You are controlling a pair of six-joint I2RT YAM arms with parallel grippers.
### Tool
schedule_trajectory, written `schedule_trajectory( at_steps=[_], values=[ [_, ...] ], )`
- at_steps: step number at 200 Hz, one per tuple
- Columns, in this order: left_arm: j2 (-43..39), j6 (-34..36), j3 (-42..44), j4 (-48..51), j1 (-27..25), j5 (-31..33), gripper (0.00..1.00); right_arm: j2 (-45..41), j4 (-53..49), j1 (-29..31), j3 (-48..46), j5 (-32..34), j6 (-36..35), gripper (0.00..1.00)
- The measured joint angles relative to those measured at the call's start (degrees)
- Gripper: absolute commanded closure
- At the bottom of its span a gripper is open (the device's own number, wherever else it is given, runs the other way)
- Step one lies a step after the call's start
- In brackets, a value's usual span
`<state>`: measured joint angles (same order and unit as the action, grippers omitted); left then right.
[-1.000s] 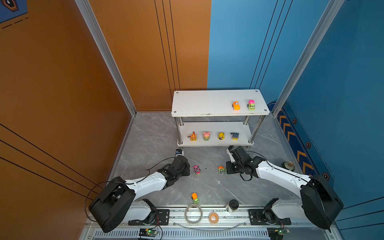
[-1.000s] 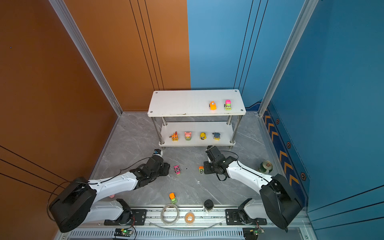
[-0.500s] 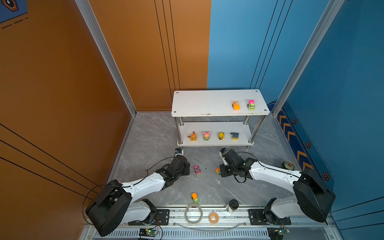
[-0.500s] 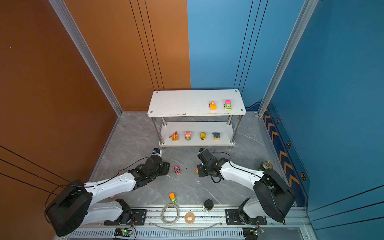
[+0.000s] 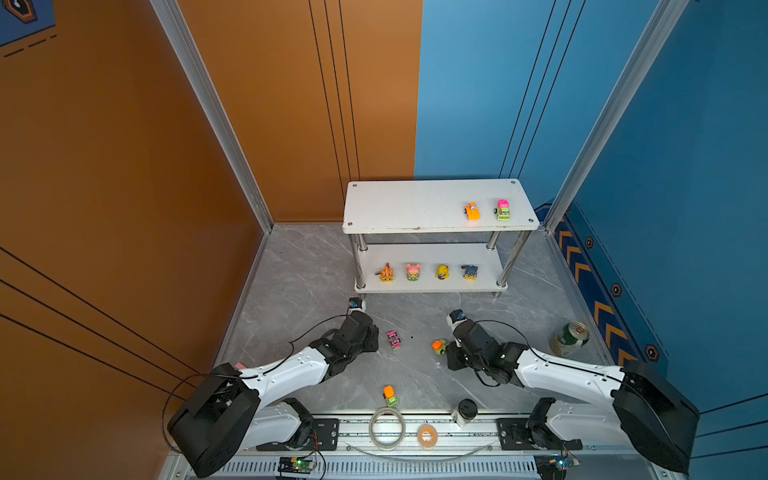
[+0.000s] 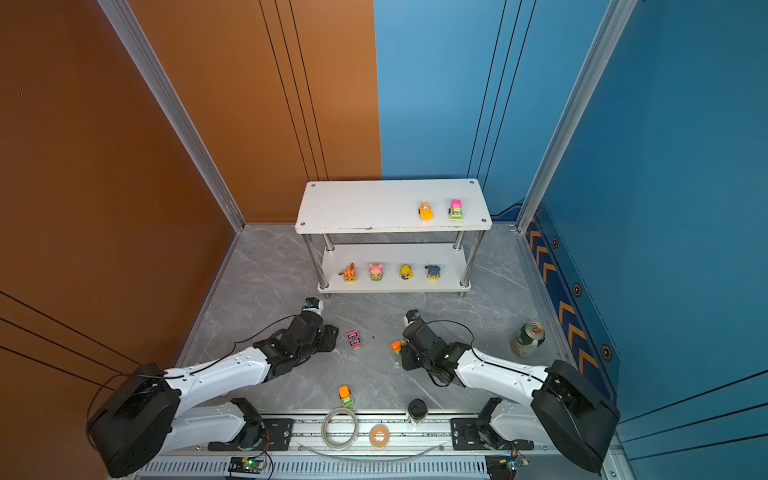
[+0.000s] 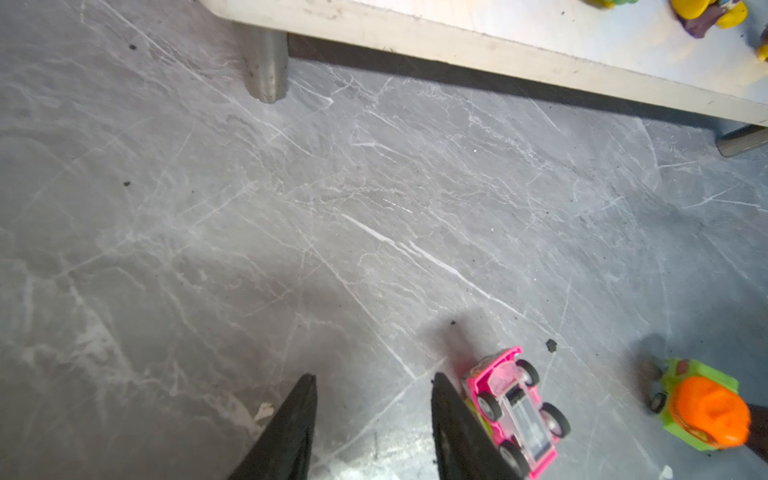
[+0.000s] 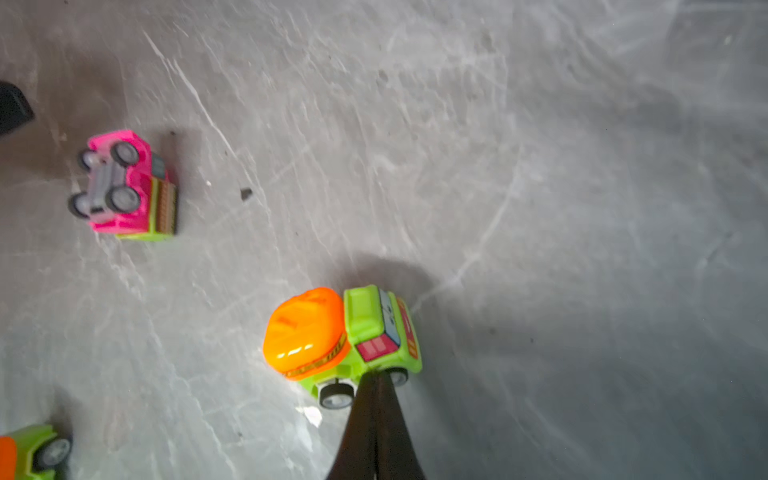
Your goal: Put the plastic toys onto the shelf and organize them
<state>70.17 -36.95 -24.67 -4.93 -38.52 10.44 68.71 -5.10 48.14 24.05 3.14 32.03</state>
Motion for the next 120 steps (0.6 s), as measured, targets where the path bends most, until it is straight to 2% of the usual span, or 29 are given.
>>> schedule_trajectory(
  at_steps=[42, 72, 78, 94, 120],
  values=[
    [0.02, -0.44, 0.0, -0.04, 0.0, -0.02, 0.53, -6.49, -3.69, -0.09, -2.75, 1.51, 2.43, 0.99],
    [0.02, -0.59, 0.0, -0.04, -0.17, -0.02, 0.54, -10.05, -9.18, -0.13, 1.2, 1.68, 2.54, 0.95],
    [0.02, -0.59, 0.0, -0.04, -0.17, -0.02, 0.55, -10.19, -10.43, -0.13, 2.64, 1.7, 2.51, 0.95],
    [0.02, -1.07, 0.0, -0.07, -0.31, -0.02, 0.68, -9.86, -13.29, -0.15, 6.47, 2.12, 2.27, 1.0],
    [0.02, -0.55, -0.07, 0.2, -1.77, 0.02, 0.68, -7.04, -16.68, 0.46, 10.43, 2.1, 1.66, 1.0]
  ],
)
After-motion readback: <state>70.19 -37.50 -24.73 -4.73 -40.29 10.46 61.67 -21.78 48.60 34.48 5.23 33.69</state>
